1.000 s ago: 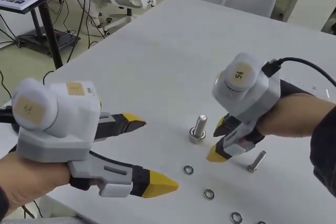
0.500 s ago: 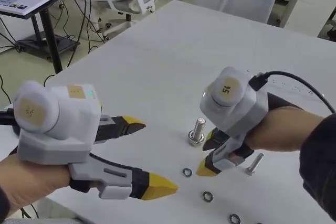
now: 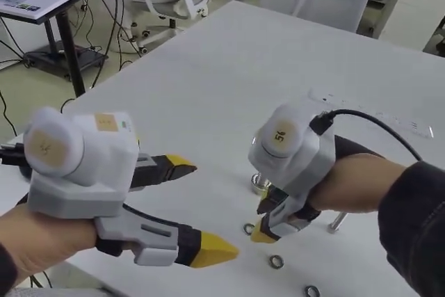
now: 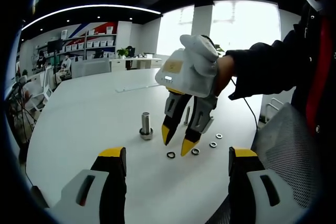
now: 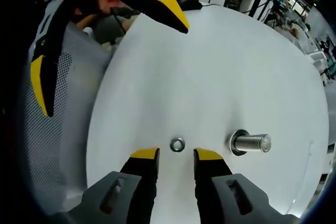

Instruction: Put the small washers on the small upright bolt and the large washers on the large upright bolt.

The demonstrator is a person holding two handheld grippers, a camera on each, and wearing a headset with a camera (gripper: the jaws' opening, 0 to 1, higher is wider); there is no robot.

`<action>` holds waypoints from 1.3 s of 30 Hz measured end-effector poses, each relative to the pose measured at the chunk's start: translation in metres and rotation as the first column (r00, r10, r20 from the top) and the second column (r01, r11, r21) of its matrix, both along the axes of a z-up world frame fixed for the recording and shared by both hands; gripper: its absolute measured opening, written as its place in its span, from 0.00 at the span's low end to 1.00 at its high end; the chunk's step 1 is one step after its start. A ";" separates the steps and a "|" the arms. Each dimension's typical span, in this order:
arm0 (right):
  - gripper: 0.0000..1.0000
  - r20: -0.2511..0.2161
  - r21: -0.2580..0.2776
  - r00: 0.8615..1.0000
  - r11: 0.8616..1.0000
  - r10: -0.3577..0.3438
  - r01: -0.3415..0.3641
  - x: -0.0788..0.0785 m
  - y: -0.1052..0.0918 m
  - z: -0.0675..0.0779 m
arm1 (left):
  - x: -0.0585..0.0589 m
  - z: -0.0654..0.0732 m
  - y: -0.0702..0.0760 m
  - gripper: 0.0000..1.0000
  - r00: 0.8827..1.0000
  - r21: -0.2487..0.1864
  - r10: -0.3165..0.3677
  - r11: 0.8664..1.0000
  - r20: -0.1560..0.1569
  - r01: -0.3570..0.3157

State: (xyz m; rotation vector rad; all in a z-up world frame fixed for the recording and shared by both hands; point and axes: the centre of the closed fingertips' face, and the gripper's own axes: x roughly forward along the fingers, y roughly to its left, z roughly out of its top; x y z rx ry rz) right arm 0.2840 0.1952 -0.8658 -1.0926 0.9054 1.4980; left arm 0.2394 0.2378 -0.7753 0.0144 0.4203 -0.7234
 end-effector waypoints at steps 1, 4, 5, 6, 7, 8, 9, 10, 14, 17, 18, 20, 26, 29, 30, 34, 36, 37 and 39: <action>0.27 0.001 -0.002 1.000 1.000 0.001 -0.001 0.000 0.000 -0.001 | 0.000 0.000 0.000 0.80 1.000 0.001 0.001 1.000 0.000 -0.001; 0.26 0.004 -0.010 1.000 1.000 0.006 -0.006 0.001 0.001 -0.004 | 0.000 -0.001 0.001 0.80 1.000 -0.001 0.002 1.000 -0.002 -0.002; 0.26 0.002 -0.013 1.000 1.000 0.006 -0.006 0.000 0.001 -0.006 | 0.000 -0.002 0.001 0.80 1.000 -0.003 0.002 1.000 -0.003 -0.002; 0.26 0.000 -0.015 1.000 1.000 0.006 -0.006 0.000 0.002 -0.007 | 0.000 -0.002 0.001 0.80 1.000 -0.004 0.002 1.000 -0.003 -0.002; 0.26 -0.003 -0.020 1.000 1.000 0.007 -0.007 -0.001 0.001 -0.008 | -0.001 -0.002 0.001 0.80 1.000 -0.005 0.002 1.000 -0.004 -0.002; 0.25 -0.002 -0.024 1.000 1.000 0.009 -0.009 -0.001 0.001 -0.009 | -0.001 -0.003 0.001 0.80 1.000 -0.004 0.002 1.000 -0.005 -0.002; 0.25 -0.001 -0.027 1.000 1.000 0.012 -0.012 -0.001 0.001 -0.010 | -0.001 -0.003 0.001 0.80 1.000 -0.004 0.002 1.000 -0.006 -0.002; 0.25 -0.002 -0.029 1.000 0.999 0.013 -0.013 -0.001 0.001 -0.010 | -0.001 -0.003 0.002 0.80 1.000 -0.005 0.003 1.000 -0.007 -0.003; 0.24 0.005 -0.033 1.000 0.999 0.023 -0.023 -0.002 0.003 -0.011 | -0.001 -0.004 0.003 0.79 1.000 -0.010 0.006 1.000 -0.008 -0.006; 0.23 0.013 -0.038 0.999 0.999 0.031 -0.030 -0.002 0.003 -0.011 | -0.002 -0.004 0.003 0.79 1.000 -0.013 0.004 1.000 -0.009 -0.004; 0.22 0.018 -0.040 0.999 0.999 0.037 -0.036 -0.002 0.003 -0.011 | -0.002 -0.004 0.002 0.79 1.000 -0.012 0.003 1.000 -0.010 -0.003; 0.22 0.026 -0.045 0.998 0.998 0.050 -0.048 -0.004 0.003 -0.011 | -0.002 -0.004 0.003 0.79 1.000 -0.013 0.003 1.000 -0.009 -0.003; 0.20 0.028 -0.045 0.998 0.997 0.056 -0.054 -0.005 0.004 -0.011 | -0.002 -0.002 0.003 0.79 1.000 -0.017 0.002 1.000 -0.006 -0.002; 0.19 0.026 -0.046 0.998 0.997 0.056 -0.054 -0.005 0.004 -0.011 | -0.002 -0.003 0.003 0.79 1.000 -0.017 0.004 1.000 -0.006 -0.004; 0.18 0.031 -0.045 0.998 0.997 0.059 -0.058 -0.004 0.004 -0.011 | -0.002 -0.002 0.003 0.79 1.000 -0.018 0.005 1.000 -0.005 -0.005; 0.16 0.035 -0.046 0.997 0.997 0.068 -0.067 -0.004 0.005 -0.011 | -0.002 -0.002 0.004 0.79 1.000 -0.020 0.009 1.000 -0.004 -0.009; 0.15 0.037 -0.048 0.997 0.997 0.069 -0.068 -0.003 0.005 -0.011 | -0.002 -0.002 0.005 0.79 1.000 -0.020 0.010 1.000 -0.005 -0.010; 0.15 0.036 -0.048 0.997 0.997 0.068 -0.067 -0.003 0.005 -0.011 | -0.002 -0.002 0.005 0.79 1.000 -0.020 0.009 1.000 -0.005 -0.010; 0.15 0.032 -0.044 0.997 0.997 0.064 -0.062 -0.003 0.005 -0.011 | -0.002 -0.002 0.004 0.79 1.000 -0.019 0.008 1.000 -0.006 -0.008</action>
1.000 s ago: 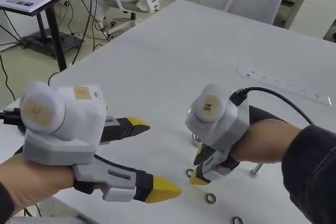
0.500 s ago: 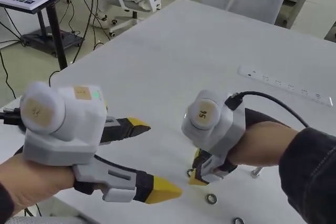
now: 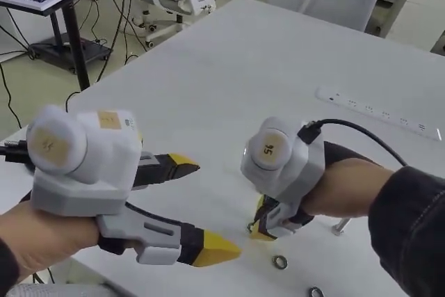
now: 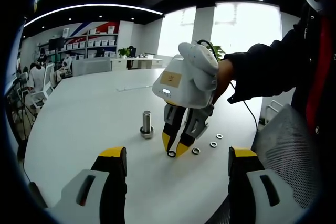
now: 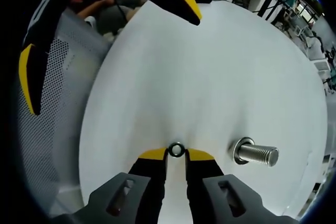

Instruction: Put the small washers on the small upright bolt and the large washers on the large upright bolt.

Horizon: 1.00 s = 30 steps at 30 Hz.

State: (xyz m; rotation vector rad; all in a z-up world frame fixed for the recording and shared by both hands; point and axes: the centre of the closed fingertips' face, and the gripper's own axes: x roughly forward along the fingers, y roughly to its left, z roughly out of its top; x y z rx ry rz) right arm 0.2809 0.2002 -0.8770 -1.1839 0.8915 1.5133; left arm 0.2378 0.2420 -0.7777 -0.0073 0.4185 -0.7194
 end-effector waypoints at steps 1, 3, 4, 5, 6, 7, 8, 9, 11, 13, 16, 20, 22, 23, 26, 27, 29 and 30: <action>0.14 0.003 0.004 1.000 1.000 -0.001 0.001 0.001 0.000 0.000 | 0.000 0.000 0.000 0.79 1.000 0.001 0.000 1.000 -0.001 0.000; 0.14 0.001 0.005 1.000 1.000 -0.002 0.002 0.000 0.000 -0.001 | 0.000 0.000 0.000 0.79 1.000 0.001 -0.001 1.000 -0.001 0.001; 0.14 0.001 0.006 1.000 1.000 -0.001 0.001 0.000 0.000 -0.001 | 0.000 0.000 0.000 0.79 1.000 0.002 -0.002 1.000 -0.001 0.002; 0.14 0.001 0.006 1.000 1.000 -0.002 0.002 0.000 0.000 -0.001 | 0.000 0.000 -0.001 0.79 1.000 0.003 -0.002 1.000 -0.001 0.002; 0.14 0.001 0.006 1.000 1.000 -0.001 0.001 0.000 0.000 -0.001 | 0.000 0.000 -0.001 0.79 1.000 0.003 -0.003 1.000 -0.002 0.003; 0.14 -0.001 0.005 1.000 1.000 -0.003 0.003 0.000 0.000 -0.001 | 0.000 0.000 -0.001 0.79 1.000 0.004 -0.004 1.000 -0.001 0.004; 0.14 -0.003 0.005 1.000 1.000 -0.005 0.005 0.000 0.000 -0.001 | 0.000 0.000 -0.001 0.79 1.000 0.004 -0.004 1.000 0.000 0.004; 0.14 -0.002 0.004 1.000 1.000 -0.002 0.002 0.000 0.000 -0.001 | 0.000 0.001 -0.002 0.79 1.000 0.005 -0.006 1.000 0.000 0.006; 0.14 0.001 0.002 1.000 1.000 0.004 -0.004 0.000 0.000 -0.001 | 0.000 0.001 -0.001 0.79 1.000 0.006 -0.005 1.000 0.001 0.005; 0.14 0.001 0.000 1.000 1.000 0.005 -0.005 0.000 0.000 -0.001 | -0.001 0.000 -0.001 0.79 1.000 0.005 -0.004 1.000 -0.001 0.004; 0.14 0.002 -0.005 1.000 1.000 -0.002 0.002 0.002 -0.001 0.000 | -0.001 0.000 -0.001 0.79 1.000 0.007 -0.006 1.000 -0.002 0.006; 0.14 0.001 -0.004 1.000 1.000 -0.010 0.010 0.004 -0.004 0.003 | -0.001 0.000 -0.001 0.79 1.000 0.009 -0.010 1.000 -0.004 0.010; 0.14 -0.002 -0.004 1.000 1.000 -0.015 0.015 0.004 -0.006 0.005 | 0.000 0.000 -0.002 0.79 1.000 0.010 -0.015 1.000 -0.004 0.015; 0.14 0.000 -0.002 1.000 1.000 -0.018 0.018 0.005 -0.006 0.006 | 0.000 0.000 -0.003 0.79 1.000 0.011 -0.017 1.000 -0.004 0.017; 0.14 0.001 -0.004 0.999 0.999 -0.033 0.033 0.008 -0.011 0.009 | 0.001 0.001 -0.005 0.79 1.000 0.014 -0.028 1.000 -0.005 0.028; 0.14 0.002 -0.003 0.999 0.999 -0.037 0.037 0.008 -0.012 0.010 | 0.001 0.001 -0.006 0.79 0.999 0.016 -0.032 0.999 -0.006 0.032; 0.14 -0.004 0.000 0.999 0.999 -0.047 0.047 0.009 -0.015 0.013 | 0.002 0.000 -0.007 0.79 0.999 0.019 -0.041 0.999 -0.008 0.041; 0.14 -0.008 0.003 0.999 0.999 -0.051 0.051 0.009 -0.015 0.015 | 0.002 0.000 -0.008 0.79 0.999 0.020 -0.044 0.999 -0.007 0.044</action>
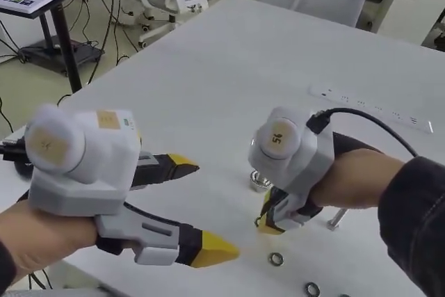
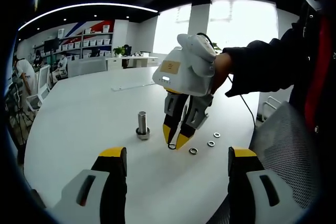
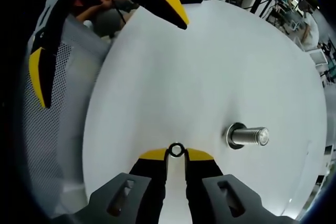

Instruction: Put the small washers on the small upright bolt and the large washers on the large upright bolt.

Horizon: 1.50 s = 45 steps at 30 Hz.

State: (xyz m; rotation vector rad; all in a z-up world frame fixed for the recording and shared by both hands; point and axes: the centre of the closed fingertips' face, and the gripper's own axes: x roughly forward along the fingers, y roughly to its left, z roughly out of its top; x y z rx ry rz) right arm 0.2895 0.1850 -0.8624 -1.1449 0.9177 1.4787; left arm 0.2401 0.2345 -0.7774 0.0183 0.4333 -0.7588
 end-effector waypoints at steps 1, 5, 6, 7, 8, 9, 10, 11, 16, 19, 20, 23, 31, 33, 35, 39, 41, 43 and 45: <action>0.14 -0.002 0.001 1.000 1.000 -0.005 0.005 0.000 -0.001 0.002 | 0.001 0.000 -0.001 0.79 1.000 -0.001 -0.004 1.000 0.000 0.004; 0.14 0.005 0.001 1.000 1.000 -0.026 0.026 0.005 -0.006 0.007 | 0.001 0.000 -0.003 0.79 1.000 0.004 -0.018 1.000 -0.001 0.018; 0.14 0.007 0.003 1.000 1.000 -0.029 0.029 0.006 -0.007 0.009 | 0.001 0.000 -0.004 0.79 1.000 0.005 -0.023 1.000 -0.004 0.023; 0.14 0.009 0.003 0.999 0.999 -0.033 0.033 0.006 -0.009 0.011 | 0.001 0.000 -0.004 0.79 1.000 0.007 -0.027 1.000 -0.005 0.027; 0.14 0.009 0.006 0.999 0.999 -0.038 0.038 0.007 -0.010 0.013 | 0.001 0.000 -0.004 0.79 0.999 0.011 -0.033 0.999 -0.006 0.033; 0.14 0.010 0.009 0.999 0.999 -0.042 0.042 0.007 -0.011 0.014 | 0.002 0.000 -0.005 0.79 0.999 0.013 -0.035 0.999 -0.006 0.036; 0.14 0.011 0.012 0.999 0.999 -0.045 0.045 0.008 -0.012 0.016 | 0.002 0.000 -0.005 0.79 0.999 0.014 -0.041 0.999 -0.007 0.042; 0.14 0.014 0.014 0.999 0.999 -0.051 0.051 0.009 -0.014 0.018 | 0.003 0.000 -0.005 0.79 0.999 0.015 -0.044 0.999 -0.007 0.045; 0.14 0.024 0.024 0.997 0.997 -0.080 0.079 0.013 -0.023 0.028 | 0.006 0.000 -0.008 0.79 0.998 0.019 -0.066 0.998 -0.010 0.066; 0.14 0.029 0.033 0.995 0.995 -0.096 0.095 0.014 -0.027 0.035 | 0.007 -0.002 -0.010 0.79 0.996 0.025 -0.082 0.996 -0.017 0.082; 0.14 0.032 0.036 0.994 0.994 -0.100 0.099 0.014 -0.028 0.037 | 0.007 -0.002 -0.010 0.79 0.996 0.027 -0.085 0.996 -0.018 0.086; 0.14 0.037 0.044 0.993 0.993 -0.113 0.111 0.015 -0.032 0.044 | 0.010 0.001 -0.012 0.79 0.995 0.023 -0.098 0.995 -0.015 0.099; 0.14 0.056 0.062 0.987 0.987 -0.148 0.145 0.020 -0.045 0.060 | 0.016 0.000 -0.018 0.79 0.990 0.030 -0.138 0.990 -0.016 0.139; 0.14 0.064 0.066 0.985 0.986 -0.160 0.156 0.022 -0.049 0.063 | 0.016 -0.001 -0.019 0.79 0.989 0.030 -0.146 0.989 -0.019 0.147; 0.14 0.069 0.068 0.983 0.984 -0.170 0.166 0.024 -0.053 0.067 | 0.016 -0.003 -0.020 0.79 0.988 0.032 -0.154 0.987 -0.022 0.154; 0.14 0.081 0.075 0.977 0.978 -0.198 0.192 0.031 -0.062 0.074 | 0.018 -0.004 -0.021 0.79 0.985 0.035 -0.169 0.985 -0.025 0.169; 0.14 0.089 0.079 0.974 0.976 -0.210 0.203 0.033 -0.067 0.078 | 0.020 -0.004 -0.024 0.79 0.984 0.039 -0.179 0.983 -0.026 0.180; 0.14 0.096 0.079 0.971 0.974 -0.219 0.212 0.035 -0.072 0.081 | 0.021 -0.004 -0.026 0.79 0.981 0.045 -0.191 0.980 -0.026 0.192; 0.14 0.103 0.079 0.969 0.973 -0.226 0.219 0.038 -0.075 0.083 | 0.022 -0.003 -0.029 0.79 0.980 0.045 -0.199 0.979 -0.024 0.200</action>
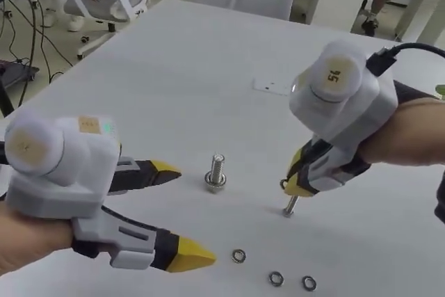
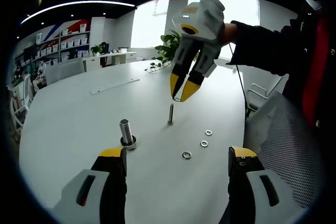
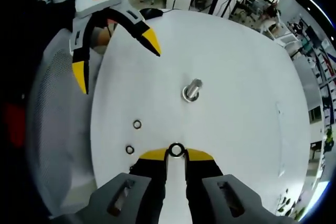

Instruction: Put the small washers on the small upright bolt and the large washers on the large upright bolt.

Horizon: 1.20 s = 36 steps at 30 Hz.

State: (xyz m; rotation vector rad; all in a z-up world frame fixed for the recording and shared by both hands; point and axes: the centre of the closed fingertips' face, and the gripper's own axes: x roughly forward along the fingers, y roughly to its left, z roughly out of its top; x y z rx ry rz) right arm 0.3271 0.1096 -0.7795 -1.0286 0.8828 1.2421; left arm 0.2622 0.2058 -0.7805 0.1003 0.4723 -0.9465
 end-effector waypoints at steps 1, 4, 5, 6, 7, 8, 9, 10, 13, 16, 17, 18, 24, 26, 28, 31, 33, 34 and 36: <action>0.14 0.006 0.000 1.000 1.000 -0.006 0.006 0.002 -0.003 0.002 | 0.001 0.000 -0.002 0.79 1.000 0.001 -0.005 1.000 0.000 0.005; 0.14 0.012 0.001 1.000 1.000 -0.019 0.019 0.006 -0.007 0.004 | 0.002 0.001 -0.005 0.79 1.000 0.004 -0.016 1.000 0.001 0.016; 0.14 0.015 0.000 1.000 1.000 -0.026 0.026 0.007 -0.010 0.005 | 0.002 0.001 -0.006 0.79 1.000 0.004 -0.020 1.000 0.002 0.020; 0.14 0.018 -0.002 0.999 1.000 -0.030 0.030 0.009 -0.011 0.005 | 0.003 0.001 -0.006 0.79 1.000 0.005 -0.022 1.000 0.002 0.022; 0.14 0.020 -0.001 0.999 0.999 -0.035 0.035 0.011 -0.014 0.005 | 0.003 0.001 -0.007 0.79 1.000 0.006 -0.025 1.000 0.001 0.025; 0.14 0.019 0.002 0.999 0.999 -0.042 0.042 0.013 -0.016 0.005 | 0.004 0.001 -0.008 0.79 1.000 0.007 -0.029 1.000 0.001 0.029; 0.14 0.019 0.001 0.999 0.999 -0.046 0.046 0.014 -0.018 0.005 | 0.004 0.001 -0.009 0.79 0.999 0.007 -0.032 0.999 0.001 0.032; 0.14 0.022 -0.001 0.999 0.999 -0.048 0.048 0.015 -0.019 0.005 | 0.004 0.001 -0.010 0.79 0.999 0.008 -0.035 0.999 0.001 0.035; 0.14 0.021 -0.004 0.998 0.998 -0.060 0.060 0.017 -0.024 0.005 | 0.005 0.001 -0.013 0.79 0.999 0.010 -0.044 0.999 0.001 0.044; 0.14 0.018 -0.003 0.998 0.998 -0.066 0.066 0.018 -0.026 0.004 | 0.005 0.000 -0.016 0.79 0.999 0.009 -0.051 0.999 -0.001 0.051; 0.14 0.018 -0.004 0.998 0.998 -0.068 0.068 0.018 -0.026 0.004 | 0.005 -0.001 -0.017 0.79 0.999 0.010 -0.053 0.999 -0.003 0.053; 0.14 0.018 -0.005 0.998 0.998 -0.068 0.068 0.019 -0.027 0.004 | 0.006 -0.001 -0.018 0.79 0.998 0.010 -0.056 0.998 -0.004 0.056; 0.14 0.016 -0.007 0.998 0.998 -0.066 0.066 0.021 -0.027 0.003 | 0.006 -0.003 -0.020 0.79 0.998 0.014 -0.062 0.998 -0.009 0.062; 0.14 0.015 -0.012 0.998 0.998 -0.063 0.063 0.022 -0.027 0.002 | 0.006 -0.003 -0.020 0.79 0.998 0.013 -0.061 0.998 -0.010 0.062; 0.14 0.015 -0.015 0.998 0.998 -0.060 0.060 0.023 -0.028 0.001 | 0.007 -0.004 -0.021 0.79 0.998 0.012 -0.062 0.998 -0.011 0.062; 0.14 0.014 -0.023 0.998 0.998 -0.056 0.056 0.024 -0.028 -0.001 | 0.007 -0.004 -0.022 0.79 0.998 0.011 -0.063 0.998 -0.010 0.064; 0.14 0.009 -0.027 0.999 0.998 -0.053 0.053 0.025 -0.028 -0.004 | 0.007 -0.004 -0.022 0.79 0.998 0.010 -0.064 0.998 -0.011 0.064; 0.14 0.007 -0.029 0.999 0.998 -0.052 0.052 0.025 -0.028 -0.005 | 0.007 -0.004 -0.022 0.79 0.998 0.011 -0.064 0.998 -0.012 0.064; 0.14 0.003 -0.035 0.999 0.998 -0.049 0.049 0.025 -0.028 -0.008 | 0.007 -0.004 -0.023 0.79 0.998 0.008 -0.064 0.998 -0.013 0.064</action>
